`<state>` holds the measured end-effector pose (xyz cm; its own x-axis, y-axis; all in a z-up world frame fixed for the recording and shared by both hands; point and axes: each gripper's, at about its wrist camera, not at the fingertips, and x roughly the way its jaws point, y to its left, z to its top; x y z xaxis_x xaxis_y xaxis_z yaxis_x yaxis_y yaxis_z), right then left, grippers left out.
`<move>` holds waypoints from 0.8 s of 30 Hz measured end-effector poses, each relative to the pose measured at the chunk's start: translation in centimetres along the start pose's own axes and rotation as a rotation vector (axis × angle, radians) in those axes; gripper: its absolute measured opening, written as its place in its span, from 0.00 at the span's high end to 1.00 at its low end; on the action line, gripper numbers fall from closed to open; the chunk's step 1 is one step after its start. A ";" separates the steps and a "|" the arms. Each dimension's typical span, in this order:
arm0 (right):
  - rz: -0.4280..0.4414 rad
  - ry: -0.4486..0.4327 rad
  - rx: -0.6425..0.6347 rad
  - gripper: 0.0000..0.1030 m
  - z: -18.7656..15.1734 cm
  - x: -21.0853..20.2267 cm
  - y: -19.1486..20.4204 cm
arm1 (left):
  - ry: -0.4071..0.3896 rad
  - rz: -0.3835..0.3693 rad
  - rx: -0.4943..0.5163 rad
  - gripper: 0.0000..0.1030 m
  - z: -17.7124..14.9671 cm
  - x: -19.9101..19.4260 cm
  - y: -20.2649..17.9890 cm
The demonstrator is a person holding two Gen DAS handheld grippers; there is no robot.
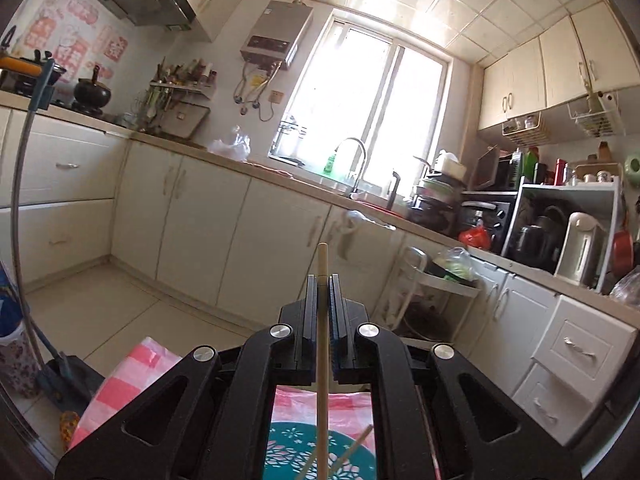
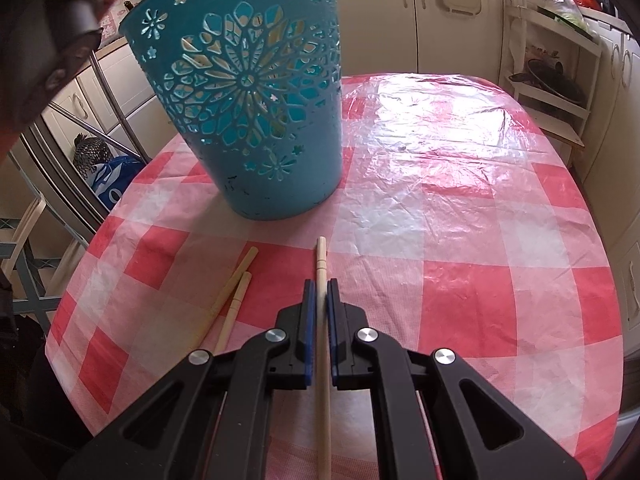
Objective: Organize utensils
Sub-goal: 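Lift the left tool's chopstick over the basket and open it while the right tool holds its chopstick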
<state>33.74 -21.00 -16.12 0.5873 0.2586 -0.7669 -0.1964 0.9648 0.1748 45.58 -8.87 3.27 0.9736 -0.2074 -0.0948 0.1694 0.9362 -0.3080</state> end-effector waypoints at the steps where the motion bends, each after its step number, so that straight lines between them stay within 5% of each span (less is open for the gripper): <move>1: 0.000 0.000 0.000 0.94 0.0 0.0 0.0 | -0.001 0.013 0.012 0.95 -0.3 0.1 -0.1; 7: 0.000 0.001 -0.002 0.94 0.0 0.0 0.1 | -0.036 0.035 0.074 0.95 -0.8 -1.2 -0.9; 14: -0.002 0.001 -0.004 0.94 0.0 0.1 0.1 | 0.011 0.040 0.104 0.95 -1.5 -1.5 -1.0; 24: -0.003 0.001 -0.007 0.93 0.0 0.1 0.2 | 0.175 0.031 0.193 0.93 -4.8 -3.8 0.4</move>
<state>33.78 -20.82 -16.11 0.5870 0.2561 -0.7680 -0.2008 0.9651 0.1683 41.22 -9.04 -1.03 0.9404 -0.2078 -0.2694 0.1820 0.9762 -0.1177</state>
